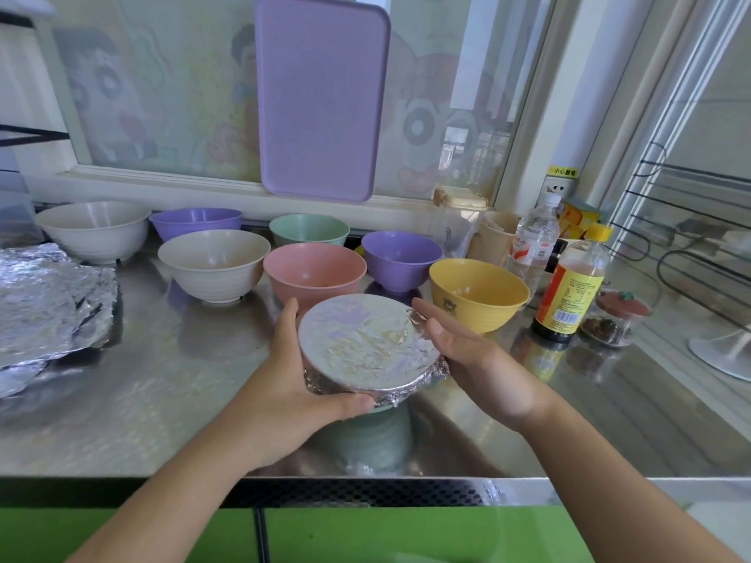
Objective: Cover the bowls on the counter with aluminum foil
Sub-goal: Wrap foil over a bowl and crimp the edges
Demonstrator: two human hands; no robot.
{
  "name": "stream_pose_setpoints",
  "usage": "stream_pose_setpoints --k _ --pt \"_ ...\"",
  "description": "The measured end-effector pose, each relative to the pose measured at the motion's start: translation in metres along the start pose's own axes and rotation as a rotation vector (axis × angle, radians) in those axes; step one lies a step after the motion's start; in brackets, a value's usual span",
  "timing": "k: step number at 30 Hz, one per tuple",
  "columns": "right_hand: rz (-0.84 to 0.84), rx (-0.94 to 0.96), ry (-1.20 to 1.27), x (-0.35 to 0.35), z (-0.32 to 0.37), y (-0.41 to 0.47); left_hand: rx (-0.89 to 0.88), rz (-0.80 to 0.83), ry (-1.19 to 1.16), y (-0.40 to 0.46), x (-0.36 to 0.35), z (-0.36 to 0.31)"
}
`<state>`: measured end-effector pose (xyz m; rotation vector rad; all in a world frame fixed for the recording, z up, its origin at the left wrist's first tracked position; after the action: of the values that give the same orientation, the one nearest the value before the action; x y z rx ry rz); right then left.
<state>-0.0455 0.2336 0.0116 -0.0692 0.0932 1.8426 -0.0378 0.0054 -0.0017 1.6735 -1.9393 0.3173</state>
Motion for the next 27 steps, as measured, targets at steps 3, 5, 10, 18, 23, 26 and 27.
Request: stream_pose_setpoints --k 3,5,10,18,23,26,27 --pt "0.02 0.013 -0.009 0.003 -0.001 -0.004 -0.011 0.004 0.022 -0.002 -0.002 0.003" --pt "0.012 0.028 -0.034 0.001 0.001 -0.005 -0.014 0.004 0.036 -0.004 -0.004 0.001" --pt "0.019 0.051 -0.017 -0.011 -0.006 -0.003 -0.009 -0.028 -0.043 -0.003 -0.01 -0.014" --pt "-0.053 0.106 0.116 -0.021 -0.023 -0.006 -0.032 -0.173 -0.116 -0.001 -0.019 -0.016" --pt "-0.068 0.124 0.059 -0.018 -0.014 -0.007 -0.03 -0.126 -0.112 0.003 -0.015 -0.013" --pt "-0.167 0.16 -0.085 -0.006 0.009 0.0 -0.044 -0.098 -0.098 0.004 -0.01 -0.016" --pt "-0.182 0.185 -0.163 -0.004 0.018 0.004 -0.052 -0.095 -0.085 0.004 -0.009 -0.018"
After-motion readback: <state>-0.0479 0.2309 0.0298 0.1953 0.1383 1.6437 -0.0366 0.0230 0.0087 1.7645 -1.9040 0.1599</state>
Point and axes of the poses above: each hand's wrist, its own y-axis towards the middle knuckle, its own x-axis out of the back of the hand, z = x × y, the point moved 8 cm from there along y, towards the middle knuckle, and after that the axes turned 11 degrees about y, right-handed, at the moved point
